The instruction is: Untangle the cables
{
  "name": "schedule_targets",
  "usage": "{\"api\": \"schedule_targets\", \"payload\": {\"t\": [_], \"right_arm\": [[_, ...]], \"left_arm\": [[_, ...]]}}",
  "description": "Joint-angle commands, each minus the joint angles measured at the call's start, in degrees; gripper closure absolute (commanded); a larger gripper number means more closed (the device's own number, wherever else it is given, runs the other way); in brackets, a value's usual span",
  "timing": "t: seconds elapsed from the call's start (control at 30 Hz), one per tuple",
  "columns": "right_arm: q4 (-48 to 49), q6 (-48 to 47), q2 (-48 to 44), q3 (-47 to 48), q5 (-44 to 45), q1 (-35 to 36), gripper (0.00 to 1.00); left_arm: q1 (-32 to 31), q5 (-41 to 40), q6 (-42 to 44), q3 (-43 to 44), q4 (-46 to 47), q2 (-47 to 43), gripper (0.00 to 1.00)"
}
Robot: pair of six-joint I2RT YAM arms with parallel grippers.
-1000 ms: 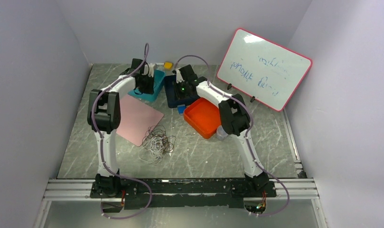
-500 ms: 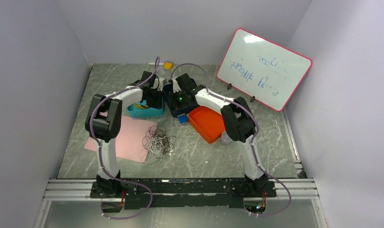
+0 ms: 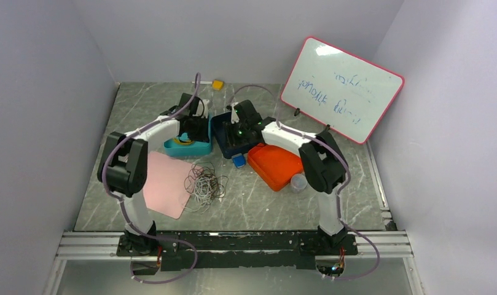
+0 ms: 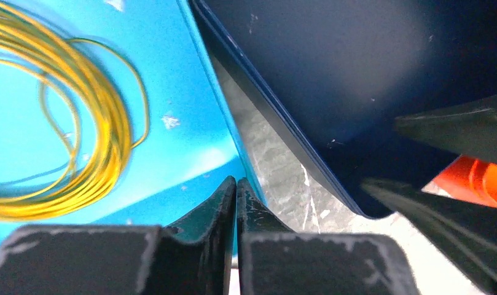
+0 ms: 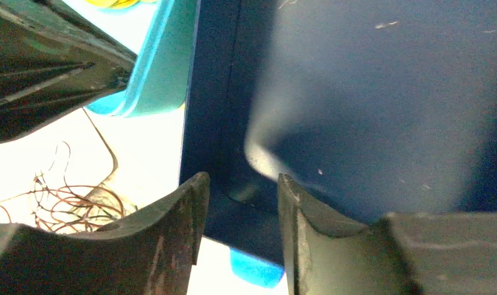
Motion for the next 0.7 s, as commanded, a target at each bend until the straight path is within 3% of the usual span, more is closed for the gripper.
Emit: {"api": "schedule_targets", "payload": {"t": [0.0,0.17,0.37,0.67], "right_arm": [[3.2,0.6,-8.5,-2.9,11.6,0.2,0.48],[4.8,1.3,-18.5,-10.6,18.3,0.1,0.42],[7.5,6.1,-35.3,-24.7,18.7,0.0,0.3],[-1.8,8.0,-49.6,-31.6,23.5,-0.2,0.22]], "left_arm": [[-0.1,-6.0,-2.6,1.2,-2.6,-6.9,0.88],[0.8,-10.9,-3.2,-0.2,-4.4,-15.6,0.72],[0.9,-11.4,-6.2,-10.4,-2.2,-32.2,0.59],[0.9,-10.9,-10.6,-24.5,-3.8,-56.2,0.43]]}}
